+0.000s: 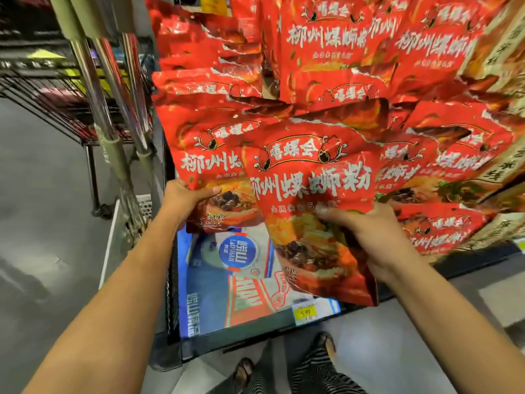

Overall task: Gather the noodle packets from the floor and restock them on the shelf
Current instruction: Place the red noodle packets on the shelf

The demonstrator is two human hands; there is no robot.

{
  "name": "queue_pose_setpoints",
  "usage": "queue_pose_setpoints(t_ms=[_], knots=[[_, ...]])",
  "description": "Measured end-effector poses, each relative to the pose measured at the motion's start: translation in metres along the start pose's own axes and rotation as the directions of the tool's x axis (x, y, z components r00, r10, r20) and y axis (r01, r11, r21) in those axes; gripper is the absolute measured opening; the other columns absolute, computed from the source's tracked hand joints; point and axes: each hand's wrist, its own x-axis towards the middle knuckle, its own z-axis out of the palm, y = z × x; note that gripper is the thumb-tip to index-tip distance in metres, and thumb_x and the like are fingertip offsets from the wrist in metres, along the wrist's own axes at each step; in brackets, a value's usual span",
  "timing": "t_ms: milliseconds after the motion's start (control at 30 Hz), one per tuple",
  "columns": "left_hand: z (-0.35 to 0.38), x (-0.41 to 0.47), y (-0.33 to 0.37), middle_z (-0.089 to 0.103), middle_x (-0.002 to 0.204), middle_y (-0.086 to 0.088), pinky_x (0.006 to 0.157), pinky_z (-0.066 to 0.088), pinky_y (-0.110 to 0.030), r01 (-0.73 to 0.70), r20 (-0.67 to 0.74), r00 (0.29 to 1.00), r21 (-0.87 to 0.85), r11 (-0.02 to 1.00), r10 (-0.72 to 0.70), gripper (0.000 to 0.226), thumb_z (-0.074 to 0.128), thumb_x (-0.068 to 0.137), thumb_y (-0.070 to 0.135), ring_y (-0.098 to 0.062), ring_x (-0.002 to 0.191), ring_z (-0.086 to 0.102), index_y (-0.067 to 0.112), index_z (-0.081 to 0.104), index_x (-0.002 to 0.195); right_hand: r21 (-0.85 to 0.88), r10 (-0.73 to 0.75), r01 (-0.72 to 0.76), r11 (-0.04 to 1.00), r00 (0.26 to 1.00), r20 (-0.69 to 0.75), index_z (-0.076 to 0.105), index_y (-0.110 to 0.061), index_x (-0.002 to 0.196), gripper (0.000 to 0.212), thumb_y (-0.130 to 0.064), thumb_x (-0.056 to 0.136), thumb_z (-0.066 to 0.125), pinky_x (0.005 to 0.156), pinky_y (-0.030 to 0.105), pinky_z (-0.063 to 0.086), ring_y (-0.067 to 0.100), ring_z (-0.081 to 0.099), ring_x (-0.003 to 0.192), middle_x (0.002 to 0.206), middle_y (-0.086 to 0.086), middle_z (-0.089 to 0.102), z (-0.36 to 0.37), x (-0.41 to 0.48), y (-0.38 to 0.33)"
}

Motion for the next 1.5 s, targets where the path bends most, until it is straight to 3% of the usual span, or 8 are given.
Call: queue_pose_setpoints(t_ms=[167,500,633,733,867,933,1167,1500], knots=[[0.0,-0.007,-0.009,0.072,0.067,0.018,0.056,0.052,-0.011,-0.07,0.0,0.998,-0.025,0.997,0.07,0.025,0.081,0.075,0.0,0.004,0.062,0.068,0.015,0.067,0.091,-0.032,0.04,-0.039,0.999,0.999,0.017,0.072,-0.013,0.097,0.032,-0.006,0.068,0.083,0.065,0.018,0.056,0.013,0.074,0.079,0.088,-0.005,0.077,-0.001,0.002,0.009],[-0.012,-0.035,0.001,0.063,0.116,-0.003,0.08,0.048,-0.012,-0.162,-0.323,0.94,-0.124,0.979,0.115,0.053,0.074,0.088,0.034,-0.007,0.102,0.063,0.009,0.054,0.13,0.061,0.088,-0.095,0.994,0.99,0.113,0.073,-0.001,0.094,0.025,0.0,0.07,0.08,0.076,0.036,0.058,0.027,0.07,0.082,0.093,0.012,0.075,0.02,0.009,0.022],[0.003,-0.083,0.005,0.056,0.113,-0.003,0.086,0.045,-0.014,-0.247,-0.552,0.814,-0.053,0.968,0.178,0.044,0.069,0.091,0.036,-0.008,0.098,0.055,0.011,0.05,0.121,0.09,0.155,-0.175,0.98,0.968,0.196,0.07,-0.008,0.074,0.009,-0.002,0.077,0.075,0.045,0.024,0.048,0.018,0.057,0.05,0.057,0.003,0.062,0.041,0.016,0.031],[0.008,-0.105,0.005,0.059,0.099,-0.001,0.065,0.046,-0.007,-0.224,-0.298,0.936,-0.087,0.971,0.189,0.031,0.061,0.096,0.024,0.003,0.078,0.059,0.006,0.052,0.12,0.072,0.118,-0.146,0.987,0.945,0.304,0.065,-0.012,0.054,0.026,-0.004,0.076,0.077,0.042,0.016,0.036,0.01,0.041,0.04,0.048,-0.001,0.049,0.058,0.024,0.036],[-0.004,-0.107,0.001,0.075,0.1,0.005,0.073,0.055,-0.019,-0.058,0.212,0.974,-0.122,0.991,0.084,0.074,0.089,0.059,0.052,-0.006,0.09,0.072,0.018,0.06,0.117,0.065,0.138,-0.178,0.982,0.909,0.394,0.071,-0.001,0.096,0.035,-0.013,0.065,0.083,0.077,0.034,0.056,0.034,0.068,0.082,0.096,0.015,0.071,0.073,0.033,0.042],[-0.009,-0.103,0.0,0.076,0.097,0.009,0.073,0.055,-0.021,-0.107,0.175,0.977,-0.071,0.992,0.118,0.056,0.093,0.061,0.025,-0.009,0.09,0.073,0.019,0.065,0.109,0.001,0.125,-0.135,0.991,0.916,0.38,0.07,-0.004,0.11,0.036,-0.008,0.076,0.079,0.093,0.044,0.056,0.034,0.068,0.105,0.112,0.014,0.072,0.075,0.039,0.046],[-0.003,-0.082,-0.007,0.074,0.097,-0.004,0.065,0.055,-0.019,-0.225,-0.077,0.972,-0.023,0.974,0.223,0.048,0.085,0.071,0.002,-0.007,0.079,0.073,0.001,0.065,0.114,-0.136,0.036,-0.006,0.991,0.975,0.22,0.067,-0.012,0.112,0.049,-0.009,0.067,0.089,0.08,0.03,0.058,0.011,0.072,0.088,0.099,-0.002,0.074,0.096,0.079,0.059],[-0.01,-0.065,-0.049,0.072,0.11,0.005,0.086,0.055,-0.03,-0.13,-0.031,0.991,0.094,0.987,0.133,0.049,0.085,0.075,0.029,-0.012,0.101,0.069,0.028,0.057,0.115,-0.439,0.068,-0.016,0.898,0.992,0.103,0.041,-0.011,0.137,0.098,-0.032,0.057,0.094,0.102,0.045,0.048,0.024,0.059,0.115,0.126,0.005,0.062,0.093,0.094,0.097]])
